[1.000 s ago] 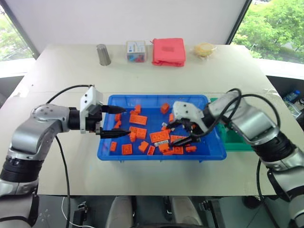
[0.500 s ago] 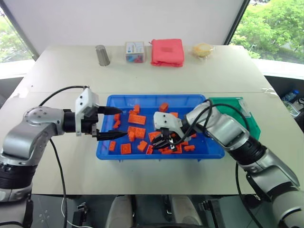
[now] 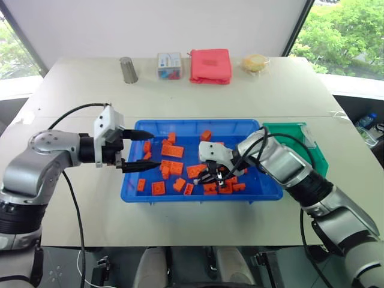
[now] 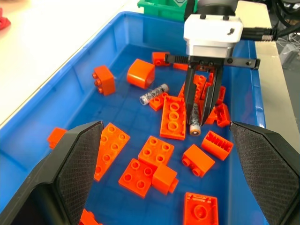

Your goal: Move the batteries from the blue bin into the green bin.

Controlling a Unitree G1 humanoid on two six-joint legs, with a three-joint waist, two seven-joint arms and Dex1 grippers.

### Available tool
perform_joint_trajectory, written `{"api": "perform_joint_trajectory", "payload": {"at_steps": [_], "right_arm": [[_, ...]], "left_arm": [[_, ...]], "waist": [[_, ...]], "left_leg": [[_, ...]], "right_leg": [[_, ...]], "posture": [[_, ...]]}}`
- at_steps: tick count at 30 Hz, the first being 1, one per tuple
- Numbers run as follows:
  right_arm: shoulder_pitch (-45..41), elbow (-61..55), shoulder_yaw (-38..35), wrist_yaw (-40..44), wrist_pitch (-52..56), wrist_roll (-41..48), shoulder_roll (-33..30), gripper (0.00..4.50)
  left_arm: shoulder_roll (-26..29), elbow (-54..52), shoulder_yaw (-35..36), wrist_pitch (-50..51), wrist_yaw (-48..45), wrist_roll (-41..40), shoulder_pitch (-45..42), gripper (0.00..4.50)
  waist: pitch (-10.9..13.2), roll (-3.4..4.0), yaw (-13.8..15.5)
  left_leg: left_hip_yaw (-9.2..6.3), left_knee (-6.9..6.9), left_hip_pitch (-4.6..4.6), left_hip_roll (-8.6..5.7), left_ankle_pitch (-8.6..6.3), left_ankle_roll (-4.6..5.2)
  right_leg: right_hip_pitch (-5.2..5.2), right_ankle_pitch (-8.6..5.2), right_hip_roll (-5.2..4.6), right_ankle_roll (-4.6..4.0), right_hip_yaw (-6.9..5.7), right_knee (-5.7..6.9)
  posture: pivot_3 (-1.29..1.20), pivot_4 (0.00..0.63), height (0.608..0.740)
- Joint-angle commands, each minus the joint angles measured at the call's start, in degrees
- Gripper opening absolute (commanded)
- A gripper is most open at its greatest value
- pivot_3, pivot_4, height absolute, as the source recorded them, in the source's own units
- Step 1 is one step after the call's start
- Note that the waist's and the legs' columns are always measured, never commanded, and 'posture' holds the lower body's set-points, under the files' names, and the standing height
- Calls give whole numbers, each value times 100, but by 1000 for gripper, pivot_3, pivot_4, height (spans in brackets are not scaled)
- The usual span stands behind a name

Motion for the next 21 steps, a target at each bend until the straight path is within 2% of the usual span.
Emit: {"api": "perform_joint_trajectory", "payload": {"at_steps": [1, 11, 13, 15, 21], "right_arm": [[15, 166, 166, 38, -298, -305, -8, 744], [176, 72, 200, 265, -502, -576, -67, 744], [213, 112, 219, 215, -579, -660, -39, 1256], [248, 163, 230, 183, -647, -759, -4, 2021], [333, 213, 227, 231, -716, -850, 15, 2021]], "left_arm": [[-4, -25, 38, -17, -4, -39, -123, 4500], [-5, 3, 79, -31, 16, -32, -122, 4500], [-6, 14, 81, -43, 13, -27, -120, 4500], [-10, 10, 76, -46, 15, -26, -123, 4500], [-6, 87, 71, -84, -1, 4, -193, 4500]], "waist": [[0, 0, 1], [0, -1, 5], [-1, -2, 6], [-2, -2, 6], [-3, -4, 3]], "left_leg": [[0, 0, 5, 0, 0, 0], [2, 0, 18, 0, 0, 0], [2, 0, 18, 0, 0, 0], [3, 0, 19, 0, 0, 0], [5, -2, 36, 0, 0, 0]], "right_leg": [[5, 0, 0, 0, 0, 0], [15, 0, 0, 0, 2, 1], [16, -1, -1, -1, 2, 1], [15, -1, -1, -2, 3, 2], [28, -2, -1, -4, 5, 3]], "posture": [[0, 150, 740], [0, 150, 740], [0, 150, 740], [0, 150, 740], [0, 150, 740]]}}
